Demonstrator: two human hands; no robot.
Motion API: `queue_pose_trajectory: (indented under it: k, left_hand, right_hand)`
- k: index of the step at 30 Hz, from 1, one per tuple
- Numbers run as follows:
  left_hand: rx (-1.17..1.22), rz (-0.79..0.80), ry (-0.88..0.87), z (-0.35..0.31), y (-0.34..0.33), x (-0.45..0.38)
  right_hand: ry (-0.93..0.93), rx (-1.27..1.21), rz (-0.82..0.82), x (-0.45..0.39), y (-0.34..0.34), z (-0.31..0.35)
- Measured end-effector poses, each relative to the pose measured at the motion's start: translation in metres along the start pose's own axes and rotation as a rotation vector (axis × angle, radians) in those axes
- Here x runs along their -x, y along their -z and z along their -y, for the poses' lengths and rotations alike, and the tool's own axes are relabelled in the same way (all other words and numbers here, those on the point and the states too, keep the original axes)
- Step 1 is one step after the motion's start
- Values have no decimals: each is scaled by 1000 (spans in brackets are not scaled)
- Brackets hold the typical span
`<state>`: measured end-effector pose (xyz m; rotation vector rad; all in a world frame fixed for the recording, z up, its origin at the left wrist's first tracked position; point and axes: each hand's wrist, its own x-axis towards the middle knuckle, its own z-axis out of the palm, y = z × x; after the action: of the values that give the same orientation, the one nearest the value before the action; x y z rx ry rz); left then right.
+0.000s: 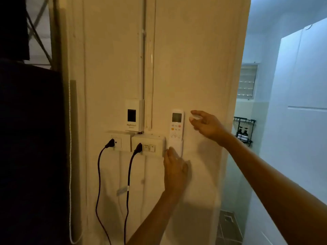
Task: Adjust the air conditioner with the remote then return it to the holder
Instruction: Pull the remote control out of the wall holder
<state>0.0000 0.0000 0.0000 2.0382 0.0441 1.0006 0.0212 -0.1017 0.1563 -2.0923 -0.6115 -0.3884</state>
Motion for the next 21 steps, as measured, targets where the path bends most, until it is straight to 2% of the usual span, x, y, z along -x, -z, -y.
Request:
queue_pose_trajectory:
  k: [6,13,21]
  left_hand:
    - [6,-139,20,15,-22,-19]
    - [73,-214,18,20,-34,-33]
    - [-47,-233,-10,25,-39,-35]
  right_hand:
    - [104,31,0,-33,-2,8]
    - [58,-26,6,-59,-12,7]
    - [24,-75,-102,-67,-22,5]
